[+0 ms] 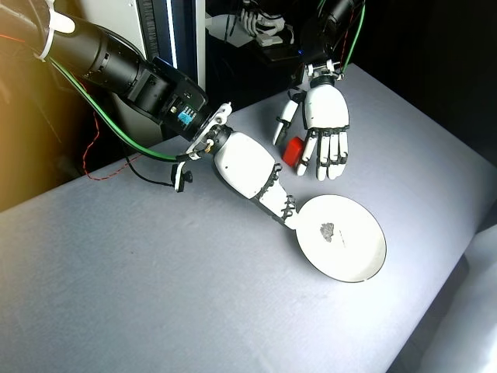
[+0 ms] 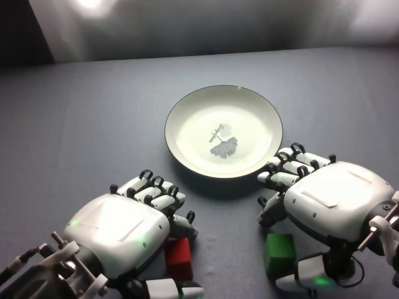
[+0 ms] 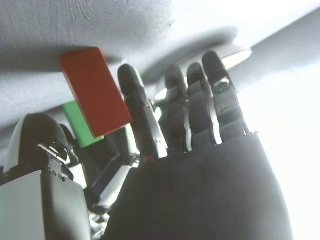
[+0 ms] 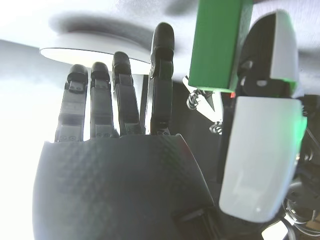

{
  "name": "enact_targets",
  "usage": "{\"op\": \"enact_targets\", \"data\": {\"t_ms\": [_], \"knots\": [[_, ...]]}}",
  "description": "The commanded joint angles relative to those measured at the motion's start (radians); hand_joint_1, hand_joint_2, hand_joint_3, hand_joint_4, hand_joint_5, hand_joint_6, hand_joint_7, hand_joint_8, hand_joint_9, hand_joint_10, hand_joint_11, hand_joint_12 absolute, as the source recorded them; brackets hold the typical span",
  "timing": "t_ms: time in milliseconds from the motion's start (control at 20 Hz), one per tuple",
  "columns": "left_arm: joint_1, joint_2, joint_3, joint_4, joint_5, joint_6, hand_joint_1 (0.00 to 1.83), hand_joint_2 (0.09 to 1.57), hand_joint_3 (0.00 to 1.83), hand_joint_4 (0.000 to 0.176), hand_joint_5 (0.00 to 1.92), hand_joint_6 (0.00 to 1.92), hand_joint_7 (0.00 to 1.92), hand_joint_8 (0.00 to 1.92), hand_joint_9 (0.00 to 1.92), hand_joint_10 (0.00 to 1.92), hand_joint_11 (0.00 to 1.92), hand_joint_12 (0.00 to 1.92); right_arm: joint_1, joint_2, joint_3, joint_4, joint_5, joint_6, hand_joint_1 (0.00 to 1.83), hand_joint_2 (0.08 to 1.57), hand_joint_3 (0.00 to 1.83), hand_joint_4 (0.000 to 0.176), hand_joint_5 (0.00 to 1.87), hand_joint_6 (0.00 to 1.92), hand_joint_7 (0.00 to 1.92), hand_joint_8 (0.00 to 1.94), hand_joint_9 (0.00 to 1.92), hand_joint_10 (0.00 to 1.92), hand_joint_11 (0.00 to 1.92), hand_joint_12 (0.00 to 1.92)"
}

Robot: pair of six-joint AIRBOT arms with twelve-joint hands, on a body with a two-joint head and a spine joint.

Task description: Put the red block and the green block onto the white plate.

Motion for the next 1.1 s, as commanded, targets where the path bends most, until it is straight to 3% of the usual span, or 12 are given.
{"op": "enact_targets", "data": {"t_ms": [0,50,100,150,300,450,500,600,650,750,800,1050], "knots": [[-0.002,0.000,0.004,0.049,-0.082,0.000,0.44,1.06,0.00,0.141,0.71,0.01,0.28,0.00,0.17,0.00,0.00,0.60,0.007,0.006,-0.005,-0.056,0.061,0.003,0.86,0.85,0.01,0.082,0.81,0.02,0.26,0.01,0.08,0.01,0.00,0.00],[-0.002,0.000,0.004,0.049,-0.082,0.000,0.44,1.06,0.00,0.146,0.71,0.00,0.29,0.00,0.17,0.00,0.00,0.62,0.008,0.006,-0.007,-0.056,0.060,0.003,0.88,0.84,0.01,0.081,0.83,0.02,0.26,0.01,0.08,0.01,0.00,0.00],[-0.003,0.000,0.004,0.049,-0.082,0.000,0.43,1.06,0.00,0.151,0.70,0.00,0.28,0.00,0.18,0.00,0.00,0.61,0.009,0.006,-0.013,-0.056,0.059,0.003,0.86,0.86,0.01,0.097,0.81,0.01,0.25,0.00,0.08,0.00,0.00,0.00],[-0.003,0.001,0.004,0.049,-0.082,0.000,0.44,1.05,0.00,0.163,0.73,0.01,0.32,0.01,0.20,0.01,0.00,0.66,0.010,0.007,-0.017,-0.057,0.059,0.003,0.89,0.86,0.01,0.094,0.84,0.02,0.28,0.01,0.09,0.01,0.00,0.00],[-0.005,0.008,0.001,0.048,-0.082,0.000,0.44,1.05,0.00,0.150,0.73,0.00,0.32,0.00,0.19,0.00,0.00,0.62,0.016,0.007,-0.023,-0.060,0.059,0.003,0.88,0.86,0.01,0.087,0.81,0.01,0.29,0.01,0.09,0.01,0.00,0.00],[-0.006,0.019,-0.002,0.041,-0.082,0.000,0.43,1.07,0.00,0.158,0.72,0.00,0.31,0.00,0.20,0.00,0.00,0.62,0.022,0.007,-0.027,-0.060,0.059,0.003,0.87,0.87,0.01,0.092,0.81,0.01,0.27,0.00,0.09,0.00,0.00,0.00],[-0.008,0.022,-0.003,0.040,-0.082,0.000,0.43,1.07,0.00,0.154,0.72,0.01,0.31,0.00,0.20,0.00,0.00,0.63,0.022,0.007,-0.027,-0.060,0.059,0.003,0.89,0.87,0.01,0.083,0.83,0.01,0.28,0.01,0.09,0.00,0.00,0.00],[-0.008,0.025,-0.005,0.038,-0.082,-0.001,0.45,1.07,0.00,0.146,0.74,0.01,0.31,0.00,0.19,0.00,0.00,0.60,0.022,0.007,-0.027,-0.060,0.059,0.003,0.88,0.87,0.01,0.090,0.83,0.01,0.27,0.00,0.10,0.01,0.00,0.00],[-0.009,0.026,-0.006,0.037,-0.082,-0.002,0.42,1.08,0.00,0.162,0.74,0.01,0.30,0.00,0.19,0.00,0.00,0.58,0.022,0.007,-0.027,-0.060,0.059,0.003,0.91,0.86,0.00,0.086,0.84,0.01,0.29,0.01,0.12,0.01,0.00,0.00],[-0.011,0.028,-0.006,0.037,-0.082,-0.002,0.42,1.10,0.00,0.159,0.75,0.00,0.29,0.00,0.18,0.00,0.00,0.54,0.022,0.007,-0.027,-0.060,0.059,0.003,0.90,0.87,0.00,0.091,0.85,0.02,0.30,0.01,0.13,0.01,0.00,0.00],[-0.012,0.028,-0.006,0.036,-0.082,-0.002,0.40,1.11,0.01,0.164,0.74,0.00,0.29,0.00,0.17,0.00,0.00,0.54,0.022,0.007,-0.027,-0.060,0.059,0.003,0.89,0.87,0.00,0.105,0.87,0.02,0.32,0.02,0.15,0.02,0.00,0.00],[-0.014,0.028,-0.006,0.035,-0.082,-0.002,0.42,1.11,0.00,0.174,0.76,0.00,0.28,0.00,0.18,0.00,0.00,0.56,0.022,0.007,-0.028,-0.060,0.060,0.003,0.91,0.87,0.00,0.100,0.88,0.01,0.31,0.01,0.12,0.01,0.00,0.00]]}}
